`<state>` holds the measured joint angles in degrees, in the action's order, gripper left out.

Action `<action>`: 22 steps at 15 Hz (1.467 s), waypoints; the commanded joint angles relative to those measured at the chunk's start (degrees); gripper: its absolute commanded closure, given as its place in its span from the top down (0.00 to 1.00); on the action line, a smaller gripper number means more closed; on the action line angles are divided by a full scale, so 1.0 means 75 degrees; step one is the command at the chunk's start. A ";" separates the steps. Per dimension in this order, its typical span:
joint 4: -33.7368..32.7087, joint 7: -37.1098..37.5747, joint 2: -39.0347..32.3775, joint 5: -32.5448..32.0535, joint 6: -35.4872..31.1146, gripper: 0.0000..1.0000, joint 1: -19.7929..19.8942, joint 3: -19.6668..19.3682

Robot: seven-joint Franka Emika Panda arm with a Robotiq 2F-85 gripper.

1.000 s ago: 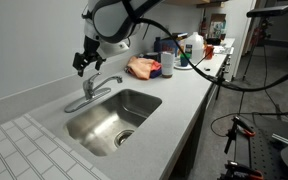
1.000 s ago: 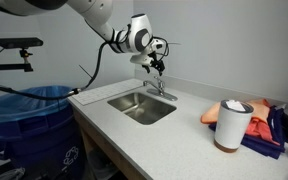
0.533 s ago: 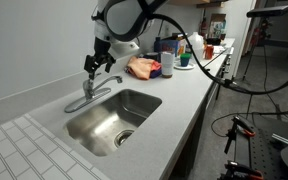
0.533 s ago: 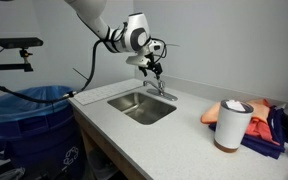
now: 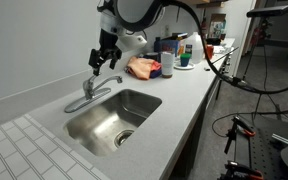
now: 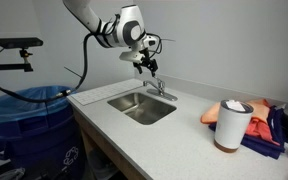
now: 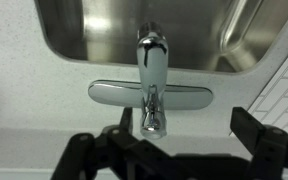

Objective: Push the handle of the faucet down

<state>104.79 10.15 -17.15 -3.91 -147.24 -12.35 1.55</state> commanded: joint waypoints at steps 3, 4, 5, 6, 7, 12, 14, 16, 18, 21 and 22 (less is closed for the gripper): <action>0.0629 -0.0295 0.0637 0.0173 -0.0016 1.00 0.0286 0.0251; 0.0676 -0.0282 0.0677 0.0151 -0.0026 1.00 0.0294 0.0251; 0.0724 -0.0241 0.0719 0.0109 -0.0045 1.00 0.0294 0.0241; 0.0773 -0.0216 0.0759 0.0099 -0.0036 1.00 0.0299 0.0239; 0.0830 -0.0192 0.0803 0.0084 -0.0033 1.00 0.0300 0.0234; 0.0978 -0.0262 0.0900 0.0193 -0.0128 1.00 0.0342 0.0282; 0.1007 -0.0264 0.0909 0.0194 -0.0175 1.00 0.0350 0.0287; 0.1020 -0.0255 0.0920 0.0205 -0.0163 1.00 0.0353 0.0292; 0.1040 -0.0256 0.0926 0.0224 -0.0171 1.00 0.0357 0.0298; 0.1083 -0.0243 0.0936 0.0222 -0.0239 1.00 0.0360 0.0297; 0.1087 -0.0244 0.0936 0.0230 -0.0250 1.00 0.0362 0.0299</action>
<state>110.92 9.86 -11.90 -3.65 -147.60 -11.12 2.42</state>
